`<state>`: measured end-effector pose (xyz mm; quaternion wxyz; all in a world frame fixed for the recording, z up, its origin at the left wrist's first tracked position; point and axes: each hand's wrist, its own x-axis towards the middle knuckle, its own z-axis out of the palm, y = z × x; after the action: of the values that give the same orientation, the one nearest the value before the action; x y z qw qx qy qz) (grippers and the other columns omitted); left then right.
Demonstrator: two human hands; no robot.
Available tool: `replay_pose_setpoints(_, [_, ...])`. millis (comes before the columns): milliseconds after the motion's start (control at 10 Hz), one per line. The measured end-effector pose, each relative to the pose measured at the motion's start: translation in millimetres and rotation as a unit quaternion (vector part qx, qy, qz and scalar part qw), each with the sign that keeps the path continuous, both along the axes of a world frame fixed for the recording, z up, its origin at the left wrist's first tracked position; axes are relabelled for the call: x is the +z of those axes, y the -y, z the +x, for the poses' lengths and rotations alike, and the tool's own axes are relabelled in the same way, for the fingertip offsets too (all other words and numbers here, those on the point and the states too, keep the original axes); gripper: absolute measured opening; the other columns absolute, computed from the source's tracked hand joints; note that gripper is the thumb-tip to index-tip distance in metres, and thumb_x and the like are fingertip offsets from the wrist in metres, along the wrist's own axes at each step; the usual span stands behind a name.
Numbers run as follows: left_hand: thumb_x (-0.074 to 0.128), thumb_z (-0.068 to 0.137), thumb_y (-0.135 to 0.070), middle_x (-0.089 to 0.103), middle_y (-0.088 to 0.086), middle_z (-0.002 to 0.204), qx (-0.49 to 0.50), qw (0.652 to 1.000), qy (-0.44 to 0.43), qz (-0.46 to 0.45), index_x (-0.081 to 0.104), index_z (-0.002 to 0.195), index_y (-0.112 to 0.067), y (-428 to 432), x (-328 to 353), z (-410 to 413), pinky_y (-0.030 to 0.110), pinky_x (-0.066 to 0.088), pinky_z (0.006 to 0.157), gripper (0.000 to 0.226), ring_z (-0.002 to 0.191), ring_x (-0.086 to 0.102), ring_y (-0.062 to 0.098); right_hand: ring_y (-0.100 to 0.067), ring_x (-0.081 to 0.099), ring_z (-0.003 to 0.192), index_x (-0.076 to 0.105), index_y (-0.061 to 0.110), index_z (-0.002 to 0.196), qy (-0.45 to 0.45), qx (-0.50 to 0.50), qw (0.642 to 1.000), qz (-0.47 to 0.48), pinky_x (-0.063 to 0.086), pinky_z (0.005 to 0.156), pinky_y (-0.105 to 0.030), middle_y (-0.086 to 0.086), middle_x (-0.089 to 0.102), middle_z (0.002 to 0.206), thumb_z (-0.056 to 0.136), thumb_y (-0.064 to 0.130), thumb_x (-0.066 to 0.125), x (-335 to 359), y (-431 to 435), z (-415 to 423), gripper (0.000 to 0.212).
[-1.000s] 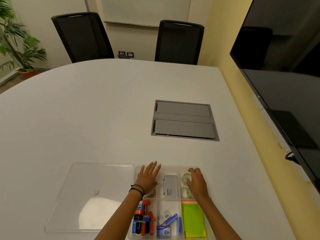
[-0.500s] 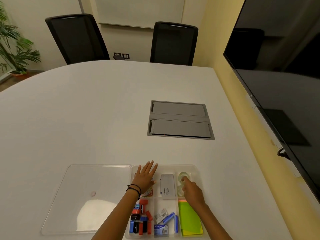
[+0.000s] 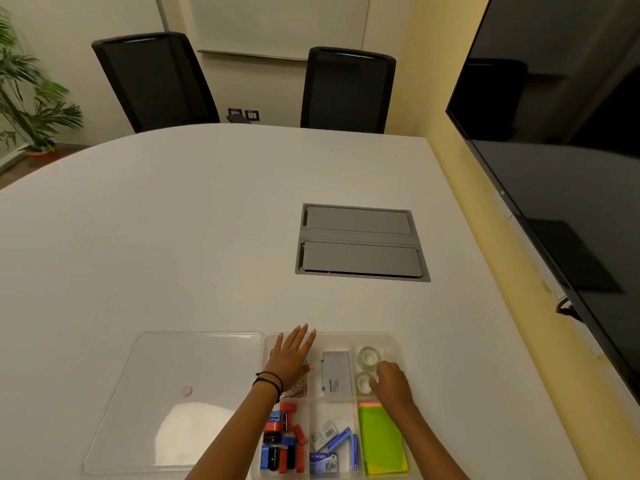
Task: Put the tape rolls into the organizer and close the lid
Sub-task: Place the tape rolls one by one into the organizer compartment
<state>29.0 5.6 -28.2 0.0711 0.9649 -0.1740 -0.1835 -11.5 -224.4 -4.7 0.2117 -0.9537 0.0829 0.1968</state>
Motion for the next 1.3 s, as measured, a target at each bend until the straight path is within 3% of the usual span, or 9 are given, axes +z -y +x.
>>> replay_pose_setpoints(100, [0.042,0.097,-0.039,-0.005,0.009,0.159,0.000,1.000,0.000,0.000,-0.005,0.147,-0.020,0.3,0.0,0.4,0.048,0.001,0.119,0.071,0.147,-0.002,0.026,-0.024,0.060,0.089,0.017,0.028,0.058,-0.013,-0.012,1.000,-0.004,0.033,0.063,-0.023,0.003,0.045,0.078,0.088,0.023,0.061,-8.3,-3.7,2.1,0.054])
replay_pose_setpoints(300, [0.042,0.097,-0.039,-0.005,0.009,0.159,0.002,1.000,-0.003,-0.004,-0.005,0.147,-0.020,0.6,1.2,0.2,0.049,0.001,0.119,0.071,0.147,-0.002,0.026,-0.019,0.053,0.079,0.018,0.027,0.057,-0.004,-0.044,0.999,-0.011,0.034,0.061,-0.025,0.008,0.034,0.064,0.086,0.017,0.063,-8.8,-13.2,2.2,0.054])
replay_pose_setpoints(500, [0.041,0.097,-0.039,-0.005,0.009,0.159,0.003,1.000,-0.005,-0.006,-0.005,0.147,-0.020,0.2,0.6,0.7,0.049,0.000,0.119,0.071,0.147,-0.003,0.026,-0.015,0.046,0.077,0.016,0.027,0.057,0.024,-0.037,0.999,-0.007,0.032,0.062,-0.025,-0.002,0.043,0.084,0.089,0.003,0.050,-7.2,-11.5,1.9,0.052])
replay_pose_setpoints(600, [0.041,0.096,-0.040,-0.005,0.009,0.159,0.003,1.000,-0.003,-0.005,-0.004,0.147,-0.020,0.2,-0.5,0.7,0.049,0.000,0.119,0.071,0.147,-0.002,0.026,-0.015,0.043,0.076,0.018,0.025,0.056,0.029,-0.042,0.999,-0.002,0.029,0.062,-0.026,0.004,0.034,0.065,0.090,0.000,0.045,-4.8,-11.3,0.8,0.050])
replay_pose_setpoints(700, [0.041,0.096,-0.041,-0.004,0.009,0.159,0.002,1.000,-0.002,-0.004,-0.004,0.147,-0.020,0.3,-1.5,0.8,0.049,0.000,0.119,0.071,0.147,-0.002,0.026,-0.014,0.040,0.073,0.017,0.024,0.055,0.031,-0.036,0.999,-0.011,0.026,0.062,-0.026,0.011,0.023,0.061,0.090,0.000,0.043,-3.2,-11.8,-0.6,0.050])
replay_pose_setpoints(900, [0.040,0.097,-0.040,-0.005,0.009,0.159,0.003,1.000,0.001,0.000,-0.005,0.147,-0.020,0.2,-0.9,0.3,0.048,0.000,0.119,0.070,0.147,-0.003,0.025,-0.015,0.042,0.074,0.017,0.023,0.055,0.020,-0.026,0.999,-0.033,0.025,0.056,-0.028,0.011,0.023,0.061,0.087,-0.002,0.045,0.8,-12.3,0.7,0.050])
replay_pose_setpoints(1100, [0.040,0.097,-0.039,-0.006,0.009,0.159,0.005,1.000,0.000,-0.003,-0.005,0.147,-0.020,-1.0,1.0,-0.8,0.048,0.000,0.119,0.070,0.147,-0.003,0.025,-0.020,0.055,0.082,0.028,0.021,0.056,0.011,-0.023,0.997,-0.067,0.032,0.063,-0.026,0.007,0.032,0.062,0.088,0.004,0.048,6.3,-16.6,2.0,0.041])
replay_pose_setpoints(1200, [0.040,0.097,-0.037,-0.005,0.009,0.159,0.008,1.000,0.003,-0.011,-0.004,0.147,-0.020,-0.2,3.4,-0.7,0.048,0.000,0.119,0.069,0.147,-0.003,0.025,-0.021,0.064,0.095,0.060,0.009,0.088,0.019,0.003,0.992,-0.124,0.045,0.070,-0.029,-0.008,0.066,0.096,0.091,0.004,0.042,22.8,-28.4,4.0,0.019])
replay_pose_setpoints(1300, [0.039,0.099,-0.028,-0.005,0.010,0.159,0.004,0.999,0.014,-0.041,0.001,0.147,-0.019,-1.3,9.5,-2.6,0.045,0.000,0.120,0.062,0.147,-0.002,0.024,-0.022,0.062,0.100,0.058,0.013,0.096,0.056,0.041,0.994,-0.085,0.049,0.078,-0.029,-0.009,0.062,0.115,0.095,0.010,0.041,30.6,-42.5,4.7,0.018])
